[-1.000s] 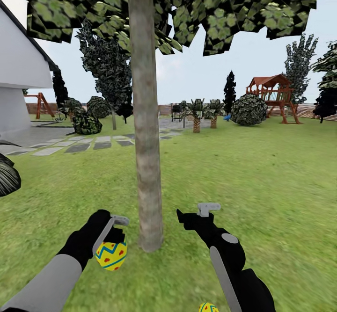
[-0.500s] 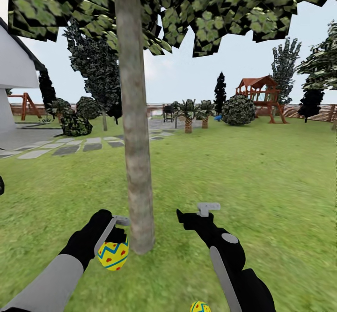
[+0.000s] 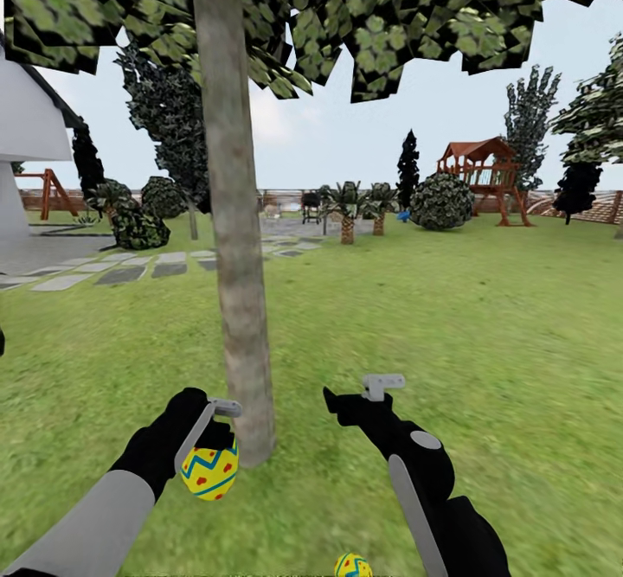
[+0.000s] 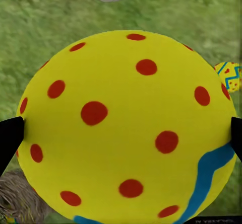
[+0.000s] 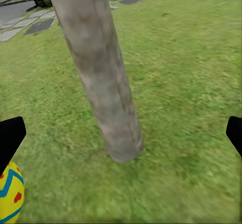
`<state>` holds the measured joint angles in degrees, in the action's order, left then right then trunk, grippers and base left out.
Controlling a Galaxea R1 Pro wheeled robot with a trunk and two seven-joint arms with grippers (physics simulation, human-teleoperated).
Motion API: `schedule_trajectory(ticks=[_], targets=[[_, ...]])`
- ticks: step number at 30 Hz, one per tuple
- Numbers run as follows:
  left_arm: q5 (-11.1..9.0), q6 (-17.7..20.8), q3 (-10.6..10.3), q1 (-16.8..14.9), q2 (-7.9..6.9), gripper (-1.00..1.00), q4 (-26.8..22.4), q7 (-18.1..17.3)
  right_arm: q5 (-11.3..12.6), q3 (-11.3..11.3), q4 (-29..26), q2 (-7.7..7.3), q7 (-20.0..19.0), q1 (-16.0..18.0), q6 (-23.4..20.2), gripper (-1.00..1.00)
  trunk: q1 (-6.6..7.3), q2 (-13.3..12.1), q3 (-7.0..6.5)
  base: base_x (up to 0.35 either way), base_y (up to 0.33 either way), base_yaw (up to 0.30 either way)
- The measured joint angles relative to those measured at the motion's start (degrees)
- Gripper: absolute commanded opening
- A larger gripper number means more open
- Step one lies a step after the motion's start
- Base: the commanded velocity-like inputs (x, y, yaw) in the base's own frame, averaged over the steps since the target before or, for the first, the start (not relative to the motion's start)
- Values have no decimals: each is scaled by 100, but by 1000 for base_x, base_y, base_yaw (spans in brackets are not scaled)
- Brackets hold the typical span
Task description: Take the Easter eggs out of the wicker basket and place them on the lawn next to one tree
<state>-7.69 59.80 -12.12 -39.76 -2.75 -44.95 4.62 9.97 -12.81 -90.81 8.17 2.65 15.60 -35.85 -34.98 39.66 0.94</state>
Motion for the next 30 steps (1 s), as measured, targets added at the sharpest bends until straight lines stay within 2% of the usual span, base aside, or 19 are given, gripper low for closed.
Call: schedule_trajectory(ticks=[15, 30], targets=[[9, 0, -7, 1, 44, -100, 7, 7, -9, 9, 0, 0, 4, -2, -12, 100, 0, -1, 136, 0, -211, 68], [1, -1, -9, 0, 41, -100, 9, 8, -3, 7, 0, -6, -3, -7, 8, 100, 2, 0, 268, 37, -275, 67]])
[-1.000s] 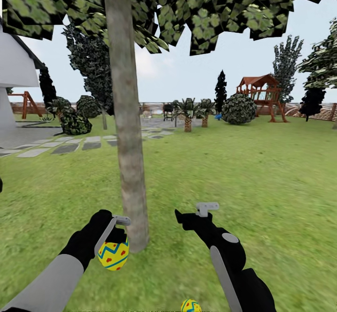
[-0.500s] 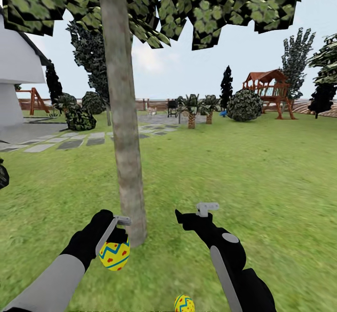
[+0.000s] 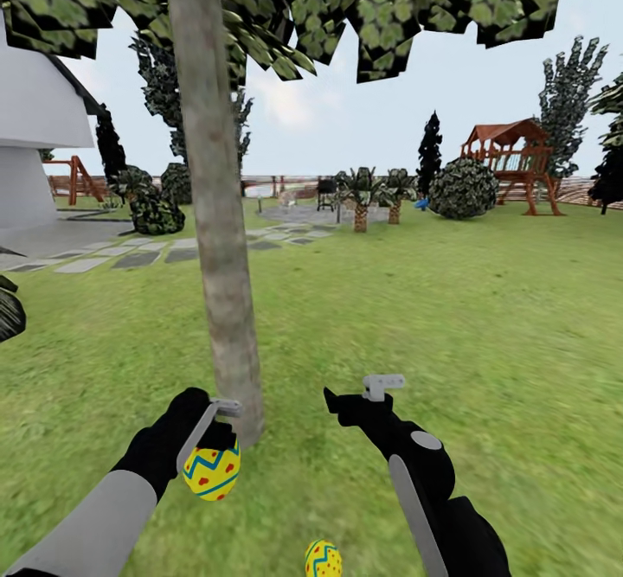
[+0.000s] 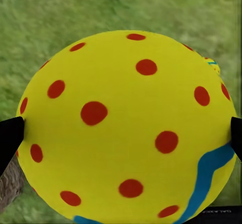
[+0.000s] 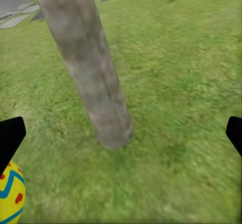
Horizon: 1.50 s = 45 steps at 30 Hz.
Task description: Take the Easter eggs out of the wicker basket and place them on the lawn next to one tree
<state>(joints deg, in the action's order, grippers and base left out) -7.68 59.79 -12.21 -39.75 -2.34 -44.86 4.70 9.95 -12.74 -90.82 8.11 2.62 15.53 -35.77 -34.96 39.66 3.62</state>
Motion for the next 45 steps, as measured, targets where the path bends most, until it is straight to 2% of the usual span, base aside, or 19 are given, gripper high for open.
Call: schedule_trajectory(ticks=[21, 31, 41, 45], targets=[[9, -6, -8, 0, 3, -100, 1, 0, 4, 0, 0, -3, -4, -2, 33, 100, 0, 0, 8, 190, -260, 2], [8, -32, -8, 0, 4, -100, 1, 1, -2, 0, 0, -3, 0, -2, 26, 100, 0, 0, 8, 168, -145, 0], [-8, -22, 10, -1, 5, -100, -6, 4, -1, 0, 0, -4, -3, -2, 26, 100, -2, 0, 8, 15, -21, 0], [-21, -25, 13, -1, 5, -100, -6, 3, 4, 0, 0, -4, -6, -2, 31, 100, -89, 159, 80, 0, 0, 0]])
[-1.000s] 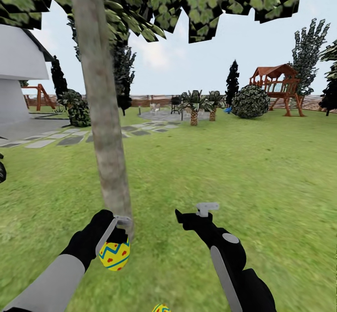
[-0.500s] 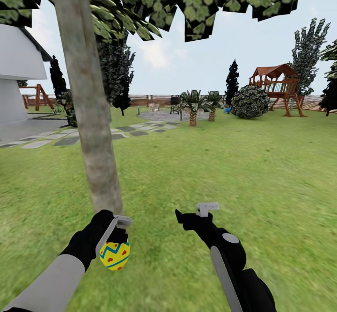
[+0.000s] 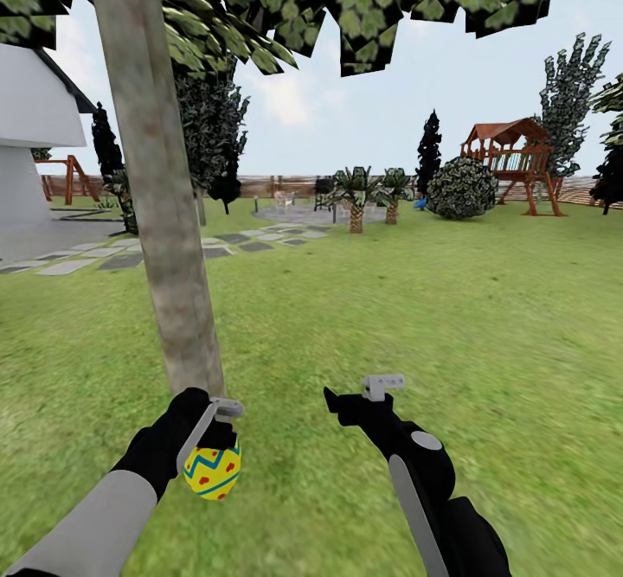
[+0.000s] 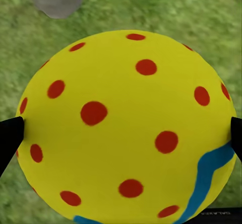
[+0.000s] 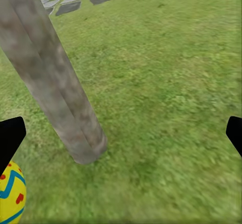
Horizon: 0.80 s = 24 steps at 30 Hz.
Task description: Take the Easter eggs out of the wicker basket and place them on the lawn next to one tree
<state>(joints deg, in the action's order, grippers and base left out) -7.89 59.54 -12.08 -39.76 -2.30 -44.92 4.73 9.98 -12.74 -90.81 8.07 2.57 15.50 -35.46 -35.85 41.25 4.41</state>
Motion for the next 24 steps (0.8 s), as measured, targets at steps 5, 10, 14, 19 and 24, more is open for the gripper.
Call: schedule_trajectory(ticks=[5, 10, 14, 19, 24], targets=[[11, -5, 6, 0, 0, -100, 35, -3, 1, -15, 0, 0, -2, 0, 3, 100, -110, 201, 90, 0, 0, 0], [12, -5, 6, 0, 5, -100, 113, -8, 1, -10, 0, 0, 4, 0, -2, 100, -220, 402, 180, 0, 0, 0], [13, -5, 7, -19, 8, -100, 128, -11, 1, -9, 0, 4, 5, 1, -41, 100, -308, 563, 252, 0, 0, 0], [13, -5, 7, -34, 9, -100, 135, -11, 0, -9, 0, 0, 6, 0, -3, 100, -418, 764, 342, 0, 0, 0], [12, -5, 7, -35, 9, -100, 138, -17, 1, -21, 0, 2, 0, 0, 9, 100, -528, 965, 432, 0, 0, 0]])
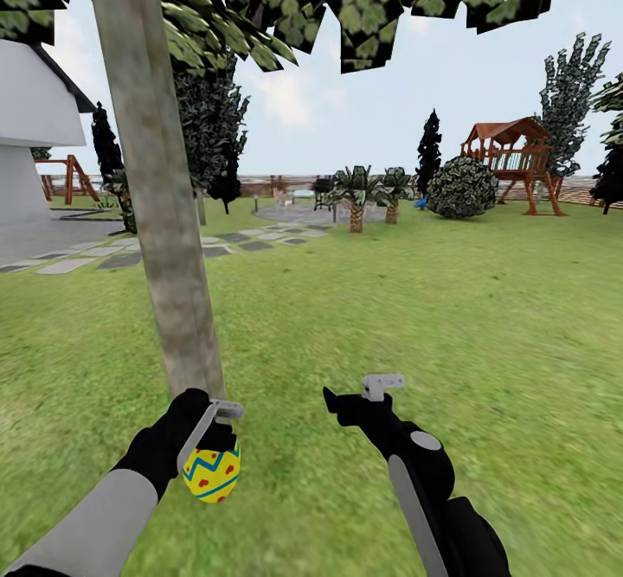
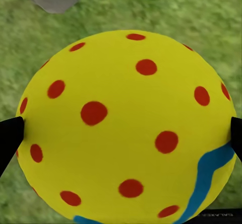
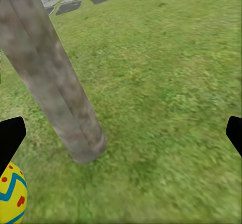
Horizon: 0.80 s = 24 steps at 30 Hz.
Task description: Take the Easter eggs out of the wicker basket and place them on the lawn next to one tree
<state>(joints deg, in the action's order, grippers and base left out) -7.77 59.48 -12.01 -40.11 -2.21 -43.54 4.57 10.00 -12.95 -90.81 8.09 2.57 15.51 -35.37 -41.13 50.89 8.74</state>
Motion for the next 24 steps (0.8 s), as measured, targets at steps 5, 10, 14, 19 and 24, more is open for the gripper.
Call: schedule_trajectory(ticks=[5, 10, 14, 19, 24], targets=[[-1, 0, 0, 0, 2, -100, 1, -2, 2, -22, 0, 6, -1, 0, 1, 100, -110, 201, 90, 0, 0, 0], [1, 0, -7, 0, 46, -100, 1, 1, 0, -23, 0, 7, 4, 0, -4, 100, -220, 401, 191, 0, 0, 0], [8, 0, -9, 0, 52, -100, 1, 3, -1, -3, 0, 7, 6, 0, -6, 100, -308, 562, 296, 0, 0, 0], [9, 0, -9, 0, 53, -100, 1, 6, -1, 11, 0, 7, 6, 0, -6, 100, -418, 763, 432, 0, 0, 0], [9, 0, -9, 0, 53, -100, 1, 6, -1, 12, 4, 7, 7, 0, -6, 100, -528, 964, 569, 0, 0, 0]])
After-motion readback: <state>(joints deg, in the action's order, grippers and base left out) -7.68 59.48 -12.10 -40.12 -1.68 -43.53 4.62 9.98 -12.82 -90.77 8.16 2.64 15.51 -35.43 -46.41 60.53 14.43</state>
